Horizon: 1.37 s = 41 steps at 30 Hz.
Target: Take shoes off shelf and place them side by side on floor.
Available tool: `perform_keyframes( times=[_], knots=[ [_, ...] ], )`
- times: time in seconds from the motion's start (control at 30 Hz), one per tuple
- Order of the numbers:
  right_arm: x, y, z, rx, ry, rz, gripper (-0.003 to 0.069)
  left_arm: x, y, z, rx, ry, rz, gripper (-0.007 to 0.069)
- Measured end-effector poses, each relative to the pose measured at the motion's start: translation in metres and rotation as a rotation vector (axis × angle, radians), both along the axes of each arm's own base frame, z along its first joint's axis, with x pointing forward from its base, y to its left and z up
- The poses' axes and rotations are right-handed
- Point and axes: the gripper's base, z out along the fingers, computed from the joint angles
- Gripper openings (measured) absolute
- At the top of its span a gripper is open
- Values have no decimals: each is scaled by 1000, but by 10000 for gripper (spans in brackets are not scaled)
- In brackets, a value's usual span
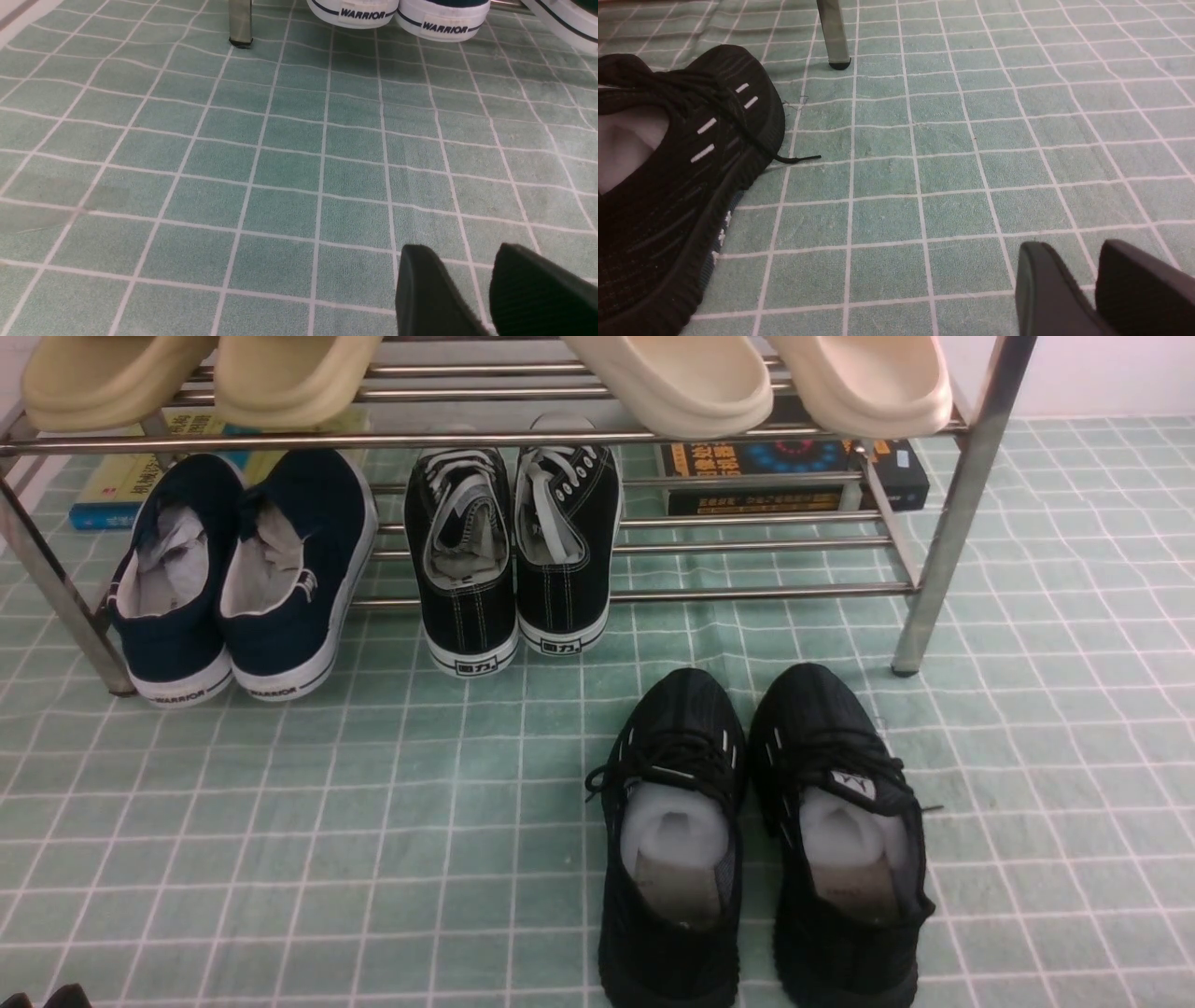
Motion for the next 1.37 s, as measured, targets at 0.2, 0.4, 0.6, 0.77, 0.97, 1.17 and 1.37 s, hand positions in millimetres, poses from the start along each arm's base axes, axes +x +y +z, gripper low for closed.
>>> perform_keyframes(
  times=[0.2,0.4,0.6,0.77,0.97,1.17,1.37],
  knots=[
    [0,0,0,0,0,0,200,0,0,0,0,0,0,242],
    [0,0,0,0,0,0,201,0,0,0,0,0,0,242],
    [0,0,0,0,0,0,202,0,0,0,0,0,0,242],
    [0,0,0,0,0,0,202,0,0,0,0,0,0,242],
    [0,0,0,0,0,0,202,0,0,0,0,0,0,242],
    [0,0,0,0,0,0,207,0,0,0,0,0,0,242],
    [0,0,0,-1,0,0,207,0,0,0,0,0,0,242]
  ],
)
